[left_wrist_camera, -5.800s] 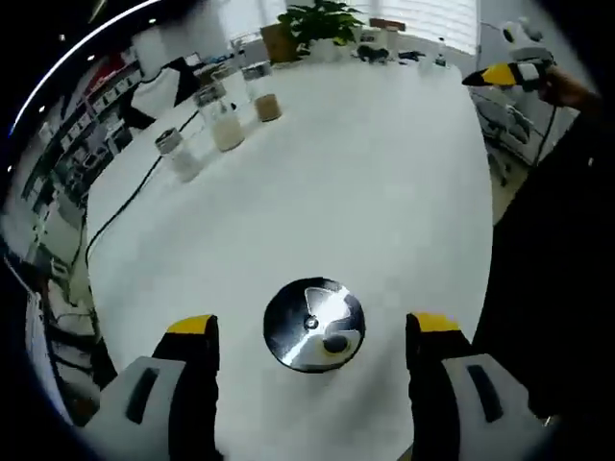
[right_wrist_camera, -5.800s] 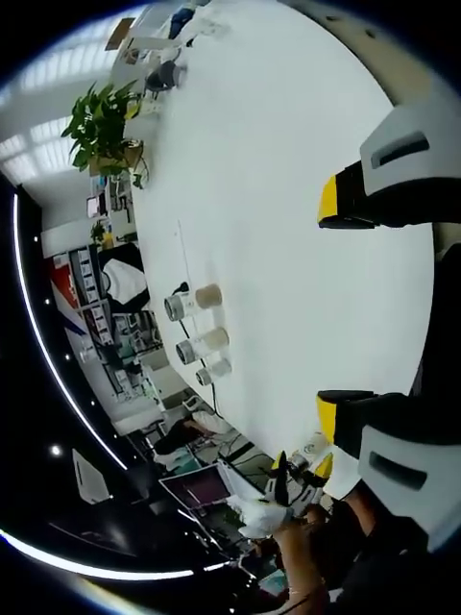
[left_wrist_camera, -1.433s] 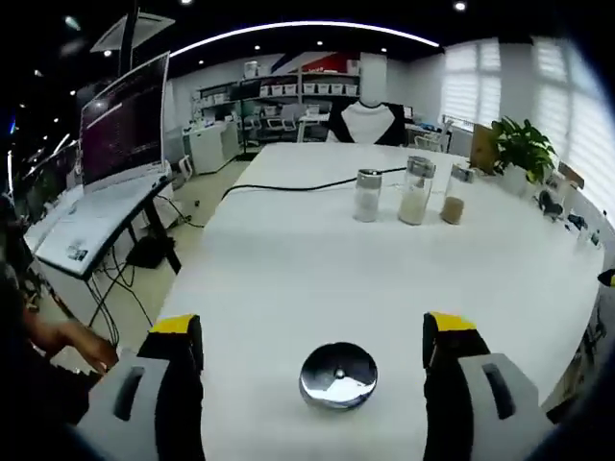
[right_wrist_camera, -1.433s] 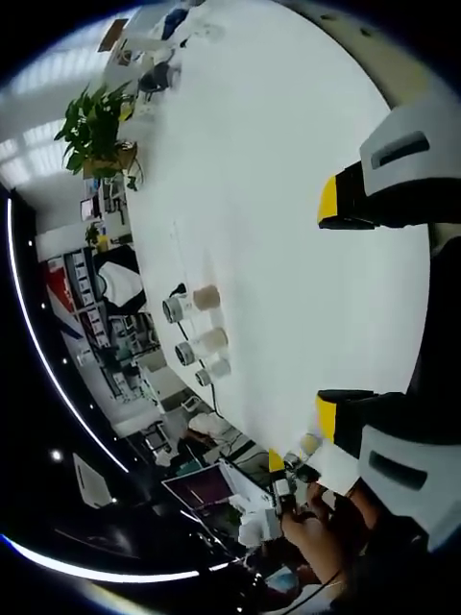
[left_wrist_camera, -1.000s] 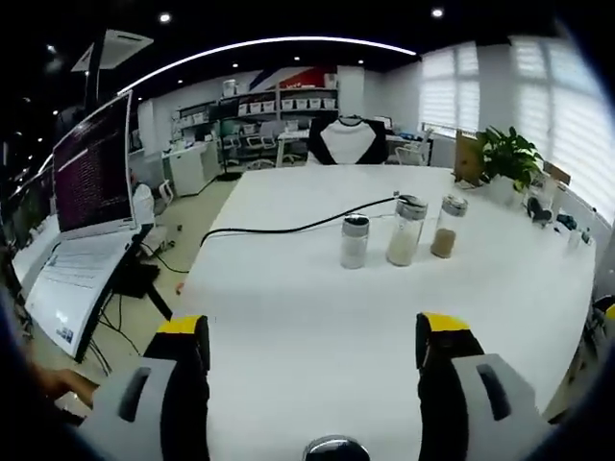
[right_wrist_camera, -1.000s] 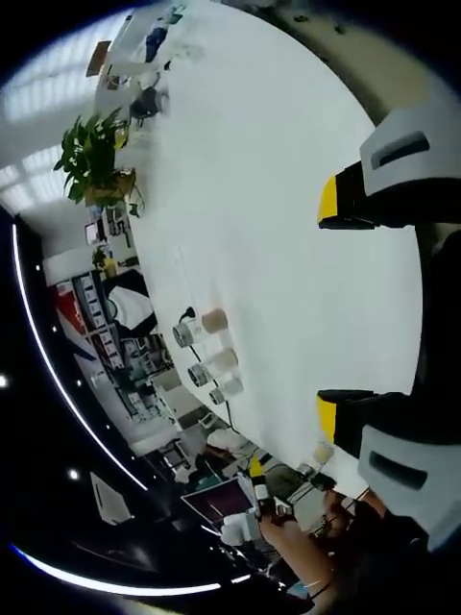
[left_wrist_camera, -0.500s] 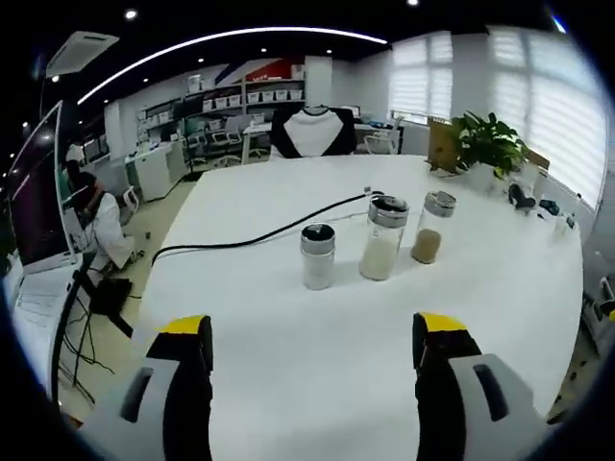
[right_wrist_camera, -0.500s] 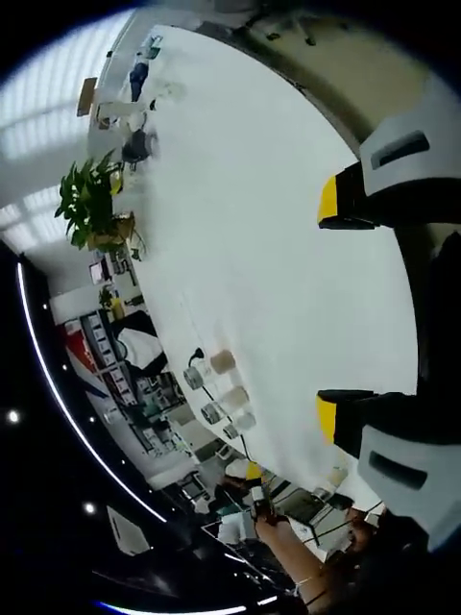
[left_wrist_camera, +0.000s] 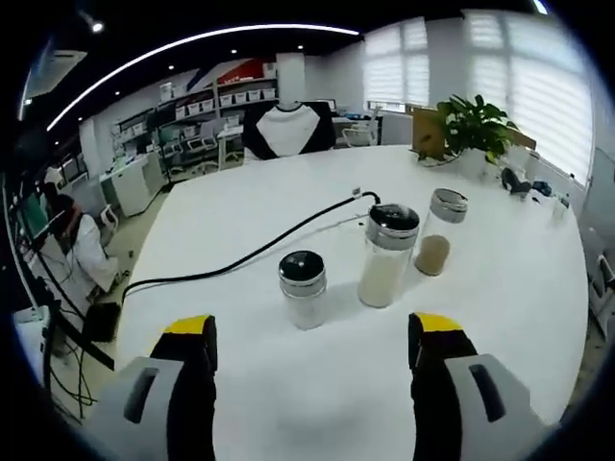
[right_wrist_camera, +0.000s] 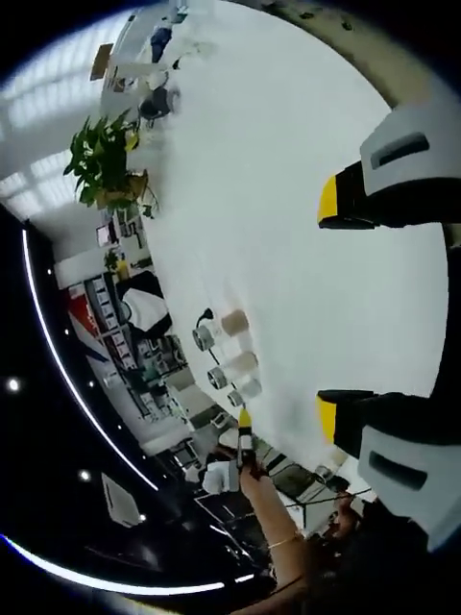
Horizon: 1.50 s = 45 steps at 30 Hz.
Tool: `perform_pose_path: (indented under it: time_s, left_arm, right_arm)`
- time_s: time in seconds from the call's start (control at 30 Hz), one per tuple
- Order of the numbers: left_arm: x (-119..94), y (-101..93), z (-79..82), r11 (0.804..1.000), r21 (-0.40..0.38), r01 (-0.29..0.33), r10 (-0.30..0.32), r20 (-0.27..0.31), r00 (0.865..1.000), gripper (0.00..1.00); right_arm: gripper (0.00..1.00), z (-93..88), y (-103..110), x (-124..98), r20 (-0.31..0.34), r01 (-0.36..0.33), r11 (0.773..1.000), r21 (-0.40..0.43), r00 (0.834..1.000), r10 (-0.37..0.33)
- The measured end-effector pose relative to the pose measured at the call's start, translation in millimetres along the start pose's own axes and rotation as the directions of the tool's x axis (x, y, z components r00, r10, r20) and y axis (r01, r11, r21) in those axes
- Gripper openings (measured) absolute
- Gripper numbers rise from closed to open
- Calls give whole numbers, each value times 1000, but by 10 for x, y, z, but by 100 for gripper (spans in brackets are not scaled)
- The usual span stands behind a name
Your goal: Rotate the seasoning bottle until the label or dispensing opening points toward the visible target arrow and the bottle remains upright within the marked orientation range
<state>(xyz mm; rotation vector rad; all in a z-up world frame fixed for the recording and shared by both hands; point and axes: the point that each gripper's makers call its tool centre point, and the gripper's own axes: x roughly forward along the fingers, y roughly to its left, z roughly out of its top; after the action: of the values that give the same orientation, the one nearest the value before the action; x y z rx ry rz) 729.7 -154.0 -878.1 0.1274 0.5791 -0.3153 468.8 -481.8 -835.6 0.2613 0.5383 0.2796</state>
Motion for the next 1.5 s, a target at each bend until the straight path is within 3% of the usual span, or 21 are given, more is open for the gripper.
perform_pose_path:
  time_s: [0.3, 0.4, 0.5, 0.67, 0.77, 0.83, 0.9, 1.0, 1.1, 1.13, 1.23, 1.33, 1.5]
  left_arm:
    - [282, 109, 70, 1000, 18, 12, -12, -9, 1000, 83]
    - [366, 140, 50, 1000, 8, 4, -4, -13, 1000, 77]
    - [519, 174, 82, 998, -56, -3, 4, 21, 1000, 68]
    - [739, 155, 44, 995, -96, 11, -10, 7, 1000, 67]
    - [843, 95, -1, 994, -99, 37, -38, -3, 999, 60]
    - [876, 86, -38, 996, -86, 32, -34, -17, 999, 53]
    - [884, 141, -37, 999, -36, -10, 9, -21, 1000, 55]
    - [898, 102, 88, 997, -81, 16, -13, 39, 999, 48]
    - [898, 135, 142, 997, -74, 5, -1, 56, 998, 44]
    - [903, 160, 153, 997, -73, -6, 10, 56, 998, 44]
    - [908, 159, 170, 996, -92, 6, -1, 56, 998, 43]
    - [895, 130, 170, 997, -72, 15, -11, 60, 998, 36]
    - [874, 100, 174, 997, -74, 5, 0, 60, 998, 35]
  right_arm:
    - [69, 233, 245, 277, -10, -73, 996, -58, 997, 73]
    - [69, 240, 279, 368, -23, -81, 995, -57, 997, 80]
    - [69, 239, 254, 432, -32, -65, 997, -51, 997, 64]
    - [68, 285, 187, 484, -29, -24, 1000, -18, 999, 24]
    - [68, 275, 158, 496, -37, -12, 1000, -18, 999, 11]
    - [67, 269, 150, 505, -41, -8, 1000, -18, 999, 7]
    - [67, 262, 148, 519, -45, -8, 1000, -14, 999, 8]
    - [67, 264, 153, 538, -48, -12, 1000, -11, 999, 11]
    - [67, 265, 137, 561, -44, -3, 1000, 4, 999, 3]
    - [67, 277, 133, 567, -40, 4, 1000, -7, 999, -4]
    - [67, 309, 225, 590, -54, -29, 989, -148, 998, 21]
    - [66, 303, 303, 647, -77, -70, 987, -142, 995, 60]
    - [66, 358, 312, 687, -66, -79, 989, -126, 995, 71]
